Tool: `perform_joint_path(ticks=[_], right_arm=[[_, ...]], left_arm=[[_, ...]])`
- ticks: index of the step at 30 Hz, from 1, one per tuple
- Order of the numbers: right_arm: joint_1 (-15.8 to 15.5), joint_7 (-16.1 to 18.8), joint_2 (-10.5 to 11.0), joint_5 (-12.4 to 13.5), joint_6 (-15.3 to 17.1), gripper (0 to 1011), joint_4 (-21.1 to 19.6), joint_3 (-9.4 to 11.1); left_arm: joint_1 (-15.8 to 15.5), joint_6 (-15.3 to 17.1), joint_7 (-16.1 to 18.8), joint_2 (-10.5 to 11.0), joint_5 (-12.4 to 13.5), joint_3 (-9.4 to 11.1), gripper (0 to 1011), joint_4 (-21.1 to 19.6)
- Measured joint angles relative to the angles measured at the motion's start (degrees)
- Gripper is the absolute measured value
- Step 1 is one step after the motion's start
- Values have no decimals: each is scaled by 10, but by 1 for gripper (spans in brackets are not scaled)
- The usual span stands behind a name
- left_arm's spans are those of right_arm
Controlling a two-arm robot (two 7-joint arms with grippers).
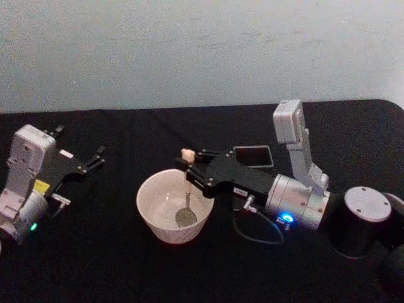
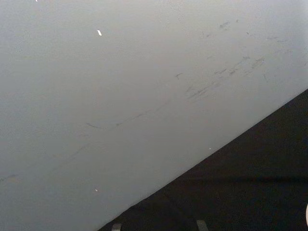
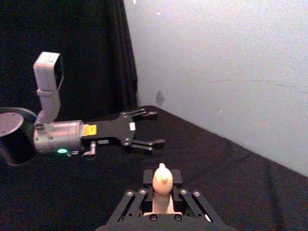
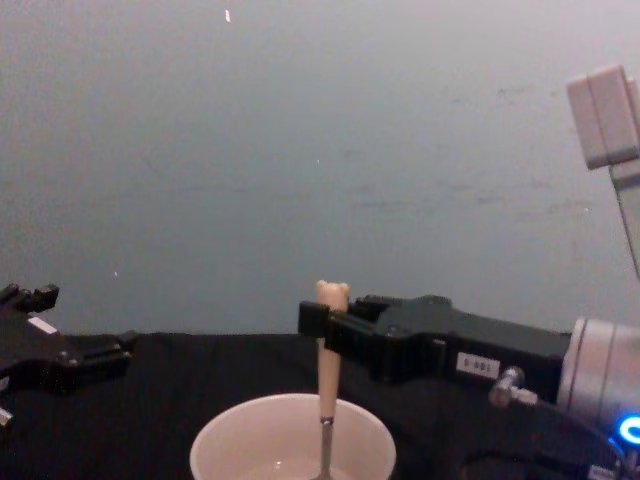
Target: Pick up the stirring spoon with one hand, stir inside the cup, then place it back in its original position.
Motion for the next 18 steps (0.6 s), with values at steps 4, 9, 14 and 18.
perform_joint_path(ticks=[4,9,14,18], right_arm=[[3,4,-6,1,1,212,3,-10],[22,7,-27,0,-3,212,29,-23],[44,1,-49,-7,-9,212,62,-29],[64,-12,-70,-17,-14,212,99,-31]], left_arm=[[0,0,0,0,0,0,1001,0],[0,0,0,0,0,0,1001,0],[0,0,0,0,0,0,1001,0],[0,0,0,0,0,0,1001,0]])
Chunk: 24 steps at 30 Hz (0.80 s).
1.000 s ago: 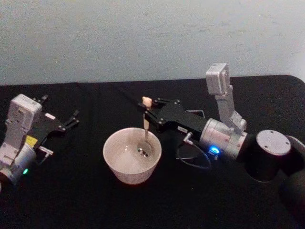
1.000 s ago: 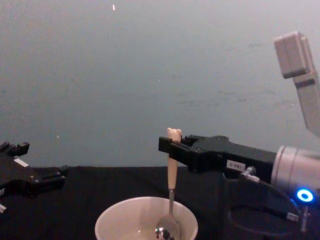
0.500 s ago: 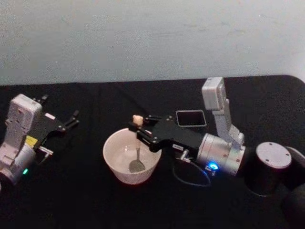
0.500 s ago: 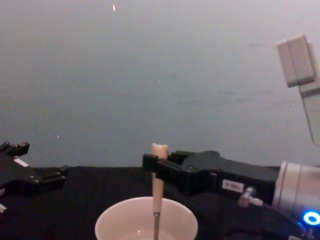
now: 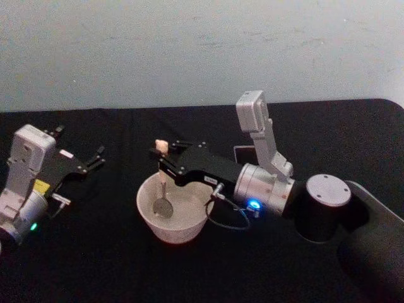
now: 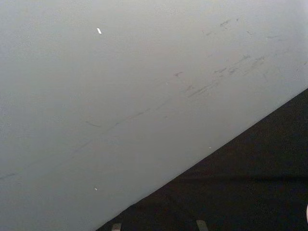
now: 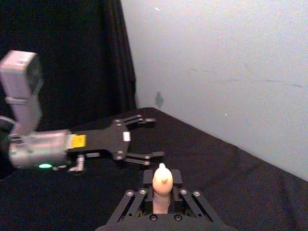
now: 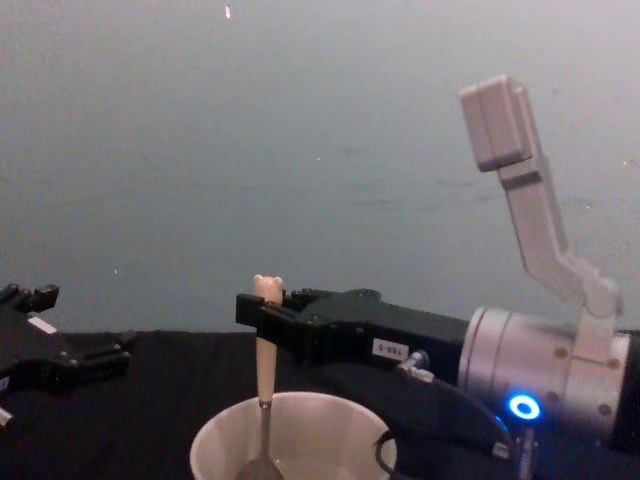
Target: Pick up the stirring spoon with one hand, stir inside the cup, then place it back in its original position.
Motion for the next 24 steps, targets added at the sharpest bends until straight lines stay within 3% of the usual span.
perform_joint_path(ticks=[9,17,24], right_arm=[[13,-17,-8,-12,-5,212,24,14],[-12,-22,17,-17,0,212,-17,27],[-39,-17,35,-4,9,212,-57,35]], left_arm=[[0,0,0,0,0,0,1001,0],[0,0,0,0,0,0,1001,0],[0,0,0,0,0,0,1001,0]])
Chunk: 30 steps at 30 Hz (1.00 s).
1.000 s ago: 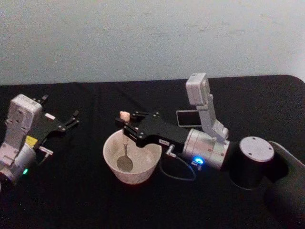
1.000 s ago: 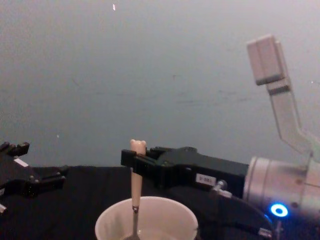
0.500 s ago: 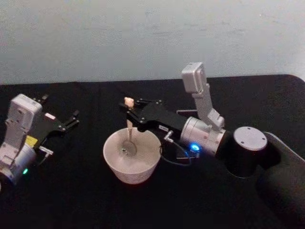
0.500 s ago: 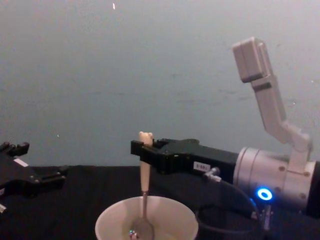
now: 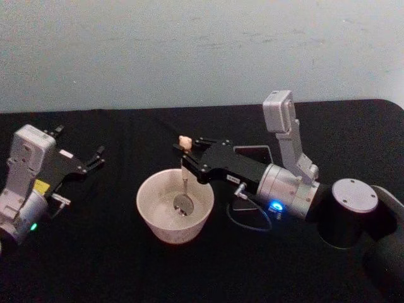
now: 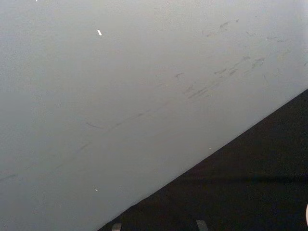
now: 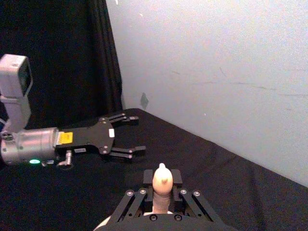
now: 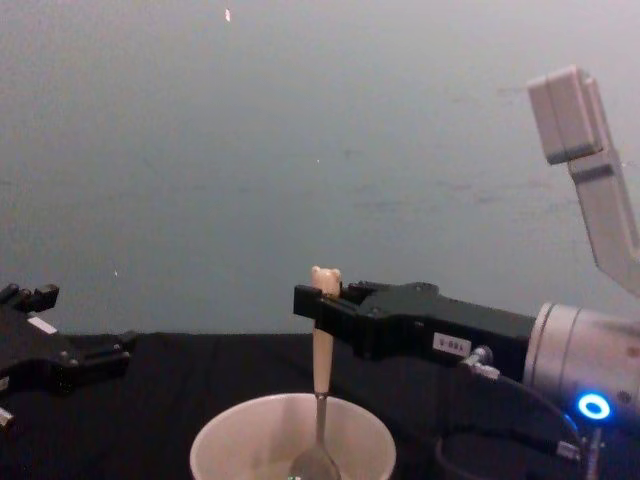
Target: Pick up the stirring spoon with one hand, stir inside the cup, then place it back in its original position.
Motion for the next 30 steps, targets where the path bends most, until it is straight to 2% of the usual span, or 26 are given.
perform_joint_path(ticks=[8,14,20,30], right_arm=[[-11,1,4,19,2,212,-23,8],[-16,-9,1,39,2,212,-34,22],[-26,-24,4,60,-2,212,-57,42],[-55,-62,23,94,-16,213,-116,93]], left_arm=[[0,0,0,0,0,0,1001,0],[0,0,0,0,0,0,1001,0],[0,0,0,0,0,0,1001,0],[0,0,0,0,0,0,1001,0]])
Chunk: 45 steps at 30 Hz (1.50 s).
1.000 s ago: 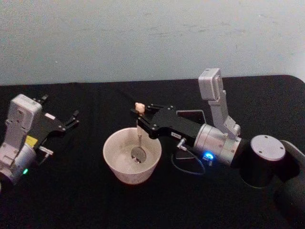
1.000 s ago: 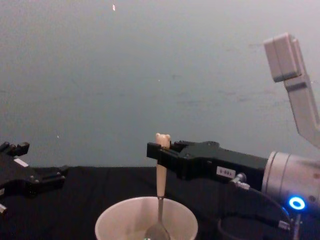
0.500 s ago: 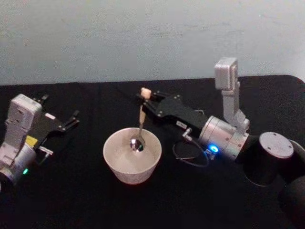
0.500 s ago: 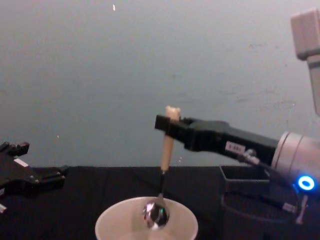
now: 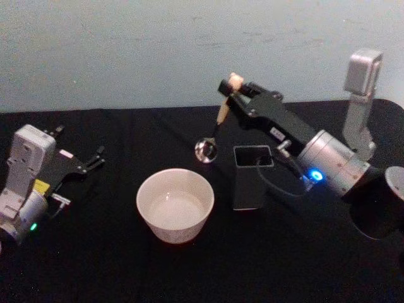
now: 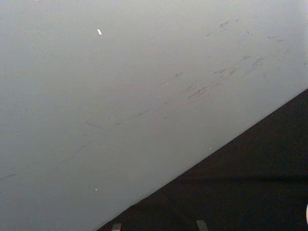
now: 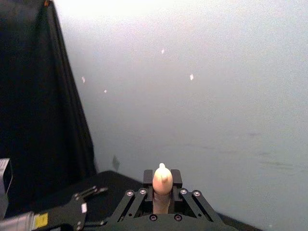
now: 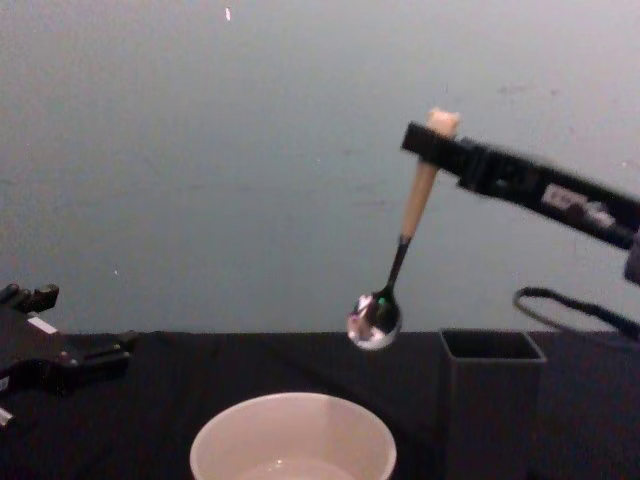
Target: Pick up the stirring spoon with one hand, stir inside the cup, then place it back in its original position.
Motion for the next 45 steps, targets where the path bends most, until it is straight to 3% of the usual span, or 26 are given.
perform_joint_path(ticks=[15,26,45], right_arm=[[-50,-27,42,21,-5,212,-72,48],[-66,-39,50,17,-3,212,-75,57],[-61,-44,44,-6,3,212,-44,56]], left_arm=[[0,0,0,0,0,0,1001,0],[0,0,0,0,0,0,1002,0],[0,0,0,0,0,0,1002,0]])
